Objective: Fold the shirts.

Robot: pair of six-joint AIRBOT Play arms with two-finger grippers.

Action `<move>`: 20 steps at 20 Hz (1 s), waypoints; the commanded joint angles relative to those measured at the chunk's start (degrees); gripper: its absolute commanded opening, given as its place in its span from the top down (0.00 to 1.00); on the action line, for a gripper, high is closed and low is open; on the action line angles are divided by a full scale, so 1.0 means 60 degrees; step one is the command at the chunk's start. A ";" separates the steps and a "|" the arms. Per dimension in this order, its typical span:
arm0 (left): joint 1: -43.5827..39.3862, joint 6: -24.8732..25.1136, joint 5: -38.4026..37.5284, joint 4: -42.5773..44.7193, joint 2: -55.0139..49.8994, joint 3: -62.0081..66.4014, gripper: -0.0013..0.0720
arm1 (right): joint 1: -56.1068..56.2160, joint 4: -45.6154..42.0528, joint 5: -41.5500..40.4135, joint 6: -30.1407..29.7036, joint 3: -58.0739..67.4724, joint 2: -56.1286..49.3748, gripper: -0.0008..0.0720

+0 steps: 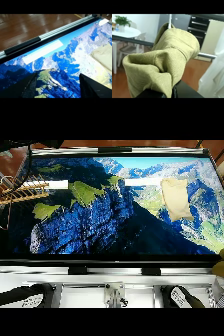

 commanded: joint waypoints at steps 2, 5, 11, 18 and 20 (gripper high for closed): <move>0.0004 0.0004 0.0000 0.0004 -0.0007 0.0000 0.15 | -0.1231 0.1045 -0.0149 -0.0827 0.0004 0.0302 0.88; 0.0004 0.0004 0.0000 0.0004 -0.0007 0.0000 0.15 | -0.2277 0.2153 -0.0484 -0.1304 0.0004 0.0532 0.88; 0.0004 0.0036 0.0000 0.0004 -0.0007 0.0000 0.15 | -0.3592 0.2579 -0.0831 -0.1971 0.0004 0.1093 0.88; 0.0004 0.0040 0.0000 0.0004 -0.0007 0.0000 0.15 | -0.5268 0.3402 -0.1512 -0.2000 0.0004 0.1242 0.87; 0.0004 0.0036 0.0000 0.0004 -0.0007 0.0000 0.15 | -0.5373 0.3501 -0.1515 -0.2000 0.0004 0.1231 0.87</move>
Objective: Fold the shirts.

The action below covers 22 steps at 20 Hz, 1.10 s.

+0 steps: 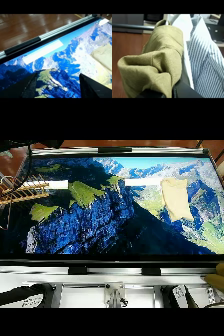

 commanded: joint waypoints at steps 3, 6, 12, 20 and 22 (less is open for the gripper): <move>0.0004 0.0007 0.0036 0.0004 -0.0022 0.0000 0.15 | -0.0375 0.0590 -0.0568 -0.0204 0.0000 0.0004 0.18; 0.0004 0.0157 0.0025 0.0004 -0.0200 0.0000 0.15 | -0.0364 0.1344 -0.1905 -0.0652 0.0000 0.0124 0.18; 0.0004 0.0149 0.0004 0.0004 -0.0834 0.0000 0.15 | -0.0364 0.3599 -0.5176 -0.2004 0.0000 0.0259 0.18; 0.0004 0.0146 -0.0430 0.0004 -0.1366 0.0000 0.15 | -0.0364 0.6492 -0.6517 -0.2208 0.0000 0.0594 0.18; 0.0004 0.0146 -0.0699 0.0004 -0.1388 -0.0004 0.15 | -0.0364 0.6823 -0.6521 -0.2091 0.0000 0.0594 0.18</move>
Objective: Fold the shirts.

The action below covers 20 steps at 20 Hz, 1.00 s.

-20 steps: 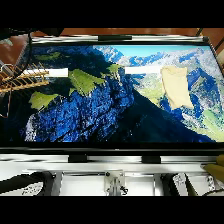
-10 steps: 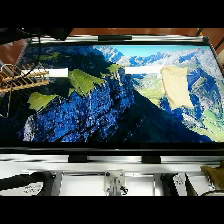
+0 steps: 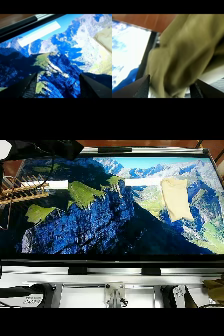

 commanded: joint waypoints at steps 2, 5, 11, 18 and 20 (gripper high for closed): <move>0.0004 -0.0007 -0.0423 0.0000 -0.0135 -0.0004 0.15 | -0.0004 0.1399 -0.0237 0.0754 -0.0004 0.0069 0.18; 0.0004 -0.0240 -0.0423 -0.0004 -0.0273 -0.0007 0.15 | -0.0004 0.3169 -0.0237 0.1137 -0.0102 0.0066 0.18; 0.0004 -0.0925 -0.0463 -0.0004 -0.0342 -0.0011 0.15 | -0.0004 0.5799 -0.0215 0.0900 -0.0579 0.0018 0.24; -0.0004 -0.1894 -0.3104 0.0004 -0.1443 -0.0011 0.16 | 0.2645 0.7027 0.2823 0.1140 -0.3901 -0.0160 0.24; -0.0004 -0.1974 -0.3774 0.0007 -0.1606 -0.0011 0.16 | 0.4437 0.7023 0.4244 0.1399 -0.4342 -0.0798 0.24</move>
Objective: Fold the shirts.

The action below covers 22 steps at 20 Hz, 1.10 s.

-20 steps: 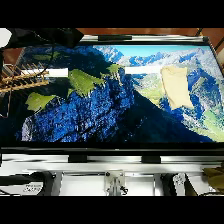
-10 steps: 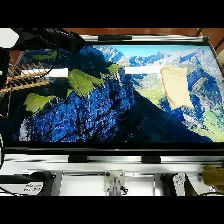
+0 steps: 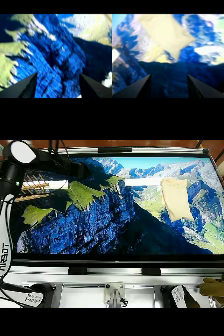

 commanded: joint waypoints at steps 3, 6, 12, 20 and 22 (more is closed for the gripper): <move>-0.0007 -0.0481 -0.1271 0.0568 -0.0361 -0.0004 0.16 | 0.5013 0.0036 0.3858 0.0313 -0.0922 -0.2014 0.24; -0.0007 -0.1916 -0.1344 0.2120 -0.0525 -0.0004 0.16 | 0.8003 -0.1858 0.5468 0.1133 -0.0918 -0.3872 0.24; -0.0073 -0.2794 -0.1665 0.2776 -0.1282 -0.0007 0.16 | 1.0174 -0.4164 0.4798 0.1730 0.0215 -0.6244 0.24; -0.0299 -0.2758 -0.2171 0.2772 -0.1249 -0.0007 0.16 | 1.0196 -0.5027 0.2812 0.1337 0.0994 -0.6269 0.24; -0.0273 -0.2758 -0.2306 0.2769 -0.1249 -0.0007 0.16 | 1.0196 -0.5031 0.2969 0.1333 0.0994 -0.6269 0.24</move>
